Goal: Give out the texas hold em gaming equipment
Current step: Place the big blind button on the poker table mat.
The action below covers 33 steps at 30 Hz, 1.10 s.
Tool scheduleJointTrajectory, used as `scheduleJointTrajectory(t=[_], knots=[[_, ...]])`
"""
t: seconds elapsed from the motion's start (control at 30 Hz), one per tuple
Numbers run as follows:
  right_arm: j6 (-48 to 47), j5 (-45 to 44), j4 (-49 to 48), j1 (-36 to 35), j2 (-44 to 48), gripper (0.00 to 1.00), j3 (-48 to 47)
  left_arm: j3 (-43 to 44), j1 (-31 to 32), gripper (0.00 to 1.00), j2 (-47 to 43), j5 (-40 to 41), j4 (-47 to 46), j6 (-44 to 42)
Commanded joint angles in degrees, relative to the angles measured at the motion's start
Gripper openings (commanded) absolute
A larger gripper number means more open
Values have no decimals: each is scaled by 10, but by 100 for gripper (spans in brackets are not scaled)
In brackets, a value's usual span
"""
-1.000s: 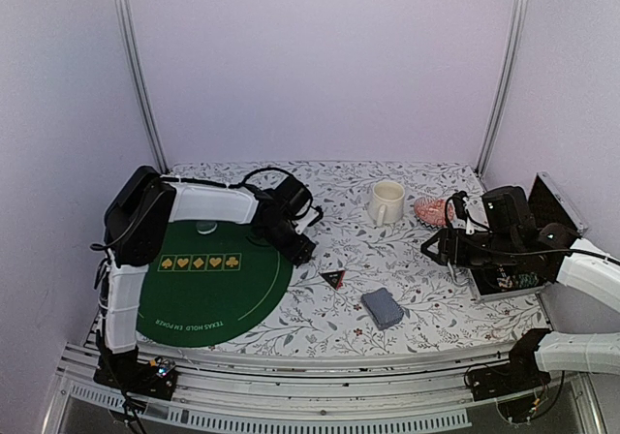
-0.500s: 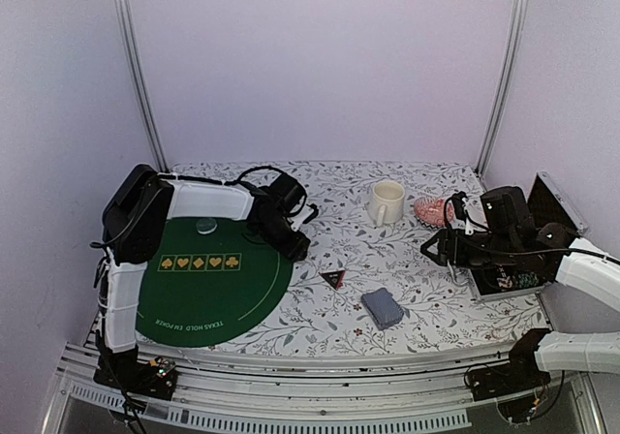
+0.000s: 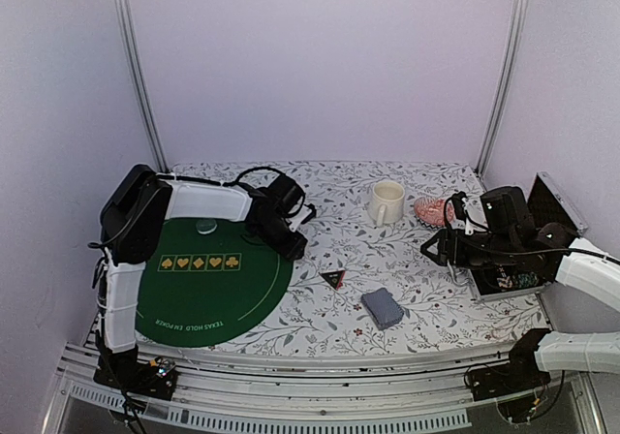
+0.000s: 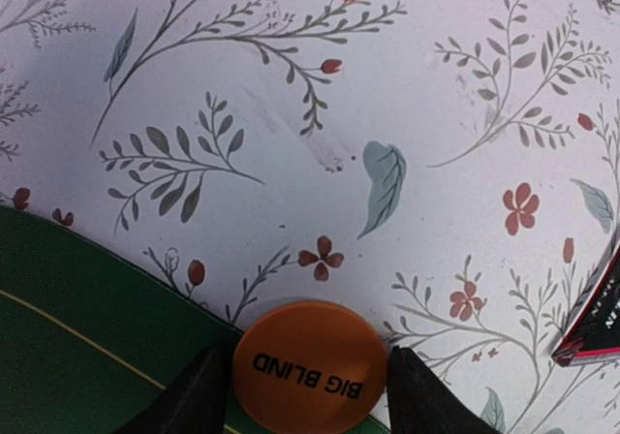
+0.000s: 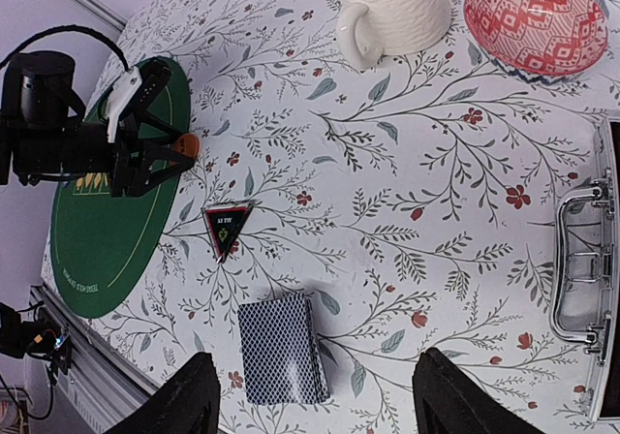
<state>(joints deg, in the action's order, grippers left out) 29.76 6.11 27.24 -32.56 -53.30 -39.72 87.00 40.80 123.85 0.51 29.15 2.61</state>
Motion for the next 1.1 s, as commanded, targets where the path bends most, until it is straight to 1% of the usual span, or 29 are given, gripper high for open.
scheduleJointTrajectory(t=[0.0, 0.2, 0.57, 0.63, 0.7, 0.97, 1.07], knots=[[-4, -7, 6, 1, 1, 71, -2, -24, -11, 54, 14, -4, 68, 10], [-4, -9, 10, 2, 8, 71, -2, -28, -11, 47, -7, -10, 69, 12], [-4, -11, 10, 2, 9, 71, -1, -100, -14, 45, -93, -33, 58, 30], [-4, -11, 11, 2, 11, 71, 0, -120, -13, 44, -106, -40, 58, 38], [-4, -11, 12, 2, 13, 71, 0, -147, -14, 44, -143, -43, 57, 48], [-4, -10, 12, 2, 16, 71, -2, -290, -14, 44, -239, -61, 76, 92], [-7, -9, 9, 2, 15, 71, -2, -317, -15, 45, -269, -55, 74, 99]])
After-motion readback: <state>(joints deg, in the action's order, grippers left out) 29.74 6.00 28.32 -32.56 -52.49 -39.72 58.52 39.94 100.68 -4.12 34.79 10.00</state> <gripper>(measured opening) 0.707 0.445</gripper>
